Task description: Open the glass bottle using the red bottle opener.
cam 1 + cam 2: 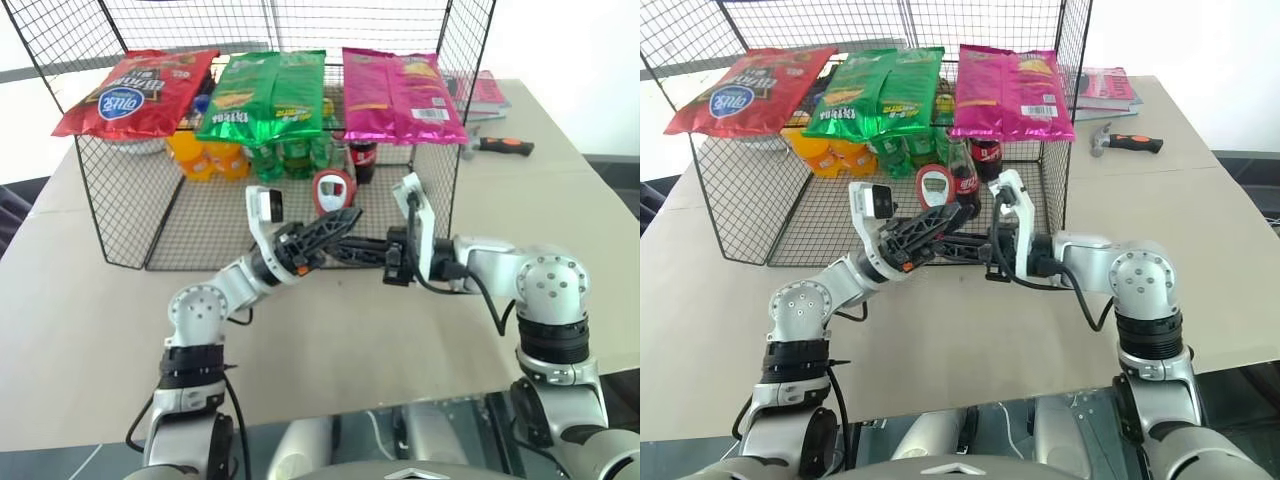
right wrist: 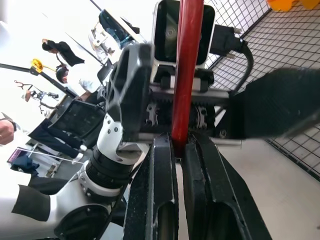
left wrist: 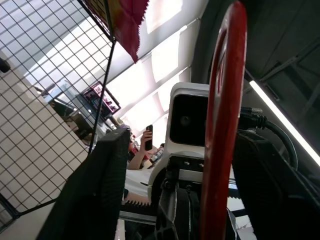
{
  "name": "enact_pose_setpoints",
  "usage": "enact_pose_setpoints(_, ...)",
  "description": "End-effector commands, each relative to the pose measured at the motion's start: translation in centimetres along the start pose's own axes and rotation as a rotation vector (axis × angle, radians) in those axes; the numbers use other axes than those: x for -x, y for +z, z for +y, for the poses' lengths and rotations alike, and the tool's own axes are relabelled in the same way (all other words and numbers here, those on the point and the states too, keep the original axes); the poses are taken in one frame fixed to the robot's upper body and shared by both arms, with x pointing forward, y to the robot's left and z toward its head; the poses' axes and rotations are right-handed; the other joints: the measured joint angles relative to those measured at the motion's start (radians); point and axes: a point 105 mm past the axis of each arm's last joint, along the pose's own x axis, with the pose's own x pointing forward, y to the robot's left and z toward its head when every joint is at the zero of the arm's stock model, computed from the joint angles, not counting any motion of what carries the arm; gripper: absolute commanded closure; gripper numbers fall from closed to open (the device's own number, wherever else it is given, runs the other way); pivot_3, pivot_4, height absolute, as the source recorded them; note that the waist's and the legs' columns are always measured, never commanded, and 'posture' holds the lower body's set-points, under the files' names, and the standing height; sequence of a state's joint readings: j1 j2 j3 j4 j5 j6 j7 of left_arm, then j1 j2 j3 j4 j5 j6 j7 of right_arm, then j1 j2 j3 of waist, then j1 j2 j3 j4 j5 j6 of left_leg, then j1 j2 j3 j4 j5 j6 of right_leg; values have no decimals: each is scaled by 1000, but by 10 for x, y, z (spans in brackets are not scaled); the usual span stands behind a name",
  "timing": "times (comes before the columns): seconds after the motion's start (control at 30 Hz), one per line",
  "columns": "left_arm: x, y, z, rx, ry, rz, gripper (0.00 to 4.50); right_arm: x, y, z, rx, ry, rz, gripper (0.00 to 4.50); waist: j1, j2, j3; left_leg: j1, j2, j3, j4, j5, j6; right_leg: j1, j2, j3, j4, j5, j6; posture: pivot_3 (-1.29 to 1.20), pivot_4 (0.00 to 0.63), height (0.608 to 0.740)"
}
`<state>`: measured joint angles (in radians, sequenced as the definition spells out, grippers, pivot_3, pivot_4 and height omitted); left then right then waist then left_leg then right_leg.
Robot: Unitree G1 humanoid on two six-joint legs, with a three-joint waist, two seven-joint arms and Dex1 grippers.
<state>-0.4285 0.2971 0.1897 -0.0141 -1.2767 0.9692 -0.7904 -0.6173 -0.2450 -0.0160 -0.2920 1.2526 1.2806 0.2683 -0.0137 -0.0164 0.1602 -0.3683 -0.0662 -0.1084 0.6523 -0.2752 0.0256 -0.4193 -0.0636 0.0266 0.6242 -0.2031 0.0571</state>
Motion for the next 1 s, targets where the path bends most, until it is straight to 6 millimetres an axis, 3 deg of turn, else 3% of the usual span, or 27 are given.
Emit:
enact_pose_setpoints(0.03, 1, 12, -8, -54, -26, -12, 1584, 1, 8, 11, 46, 35, -18, 4500, 0, 0, 0, 0, 0, 0, 0, 0, 0, 0, 0, 0, 0, 0, 0, 0, 150, 740)
enact_pose_setpoints(0.47, 6, 27, -16, -67, -48, -3, 1584, 10, 5, 8, 65, 36, 44, 4500, 0, 0, 0, -4, 0, 0, 0, 0, 0, -4, 0, 0, 0, 0, 0, 0, 150, 740)
enact_pose_setpoints(0.7, 4, 25, -18, -54, -62, 11, 4431, 11, 2, 9, 74, 42, 60, 4500, 0, 0, 0, -9, 0, 0, 1, 0, 0, -9, 0, 0, 1, 0, 0, 0, 150, 740)
enact_pose_setpoints(0.97, 1, 24, -17, -57, -58, 12, 4431, 9, 6, 7, 120, 30, 20, 4500, 0, 0, 0, -13, 0, 0, 1, 0, 0, -13, -1, 0, 1, 0, 0, 0, 150, 740)
enact_pose_setpoints(1.0, 1, 24, -17, -57, -59, 9, 4498, 10, 5, 7, 125, 38, 28, 4120, 0, 0, 0, -13, 0, 0, 1, 0, 0, -13, -1, 0, 1, 0, 0, 0, 150, 740)
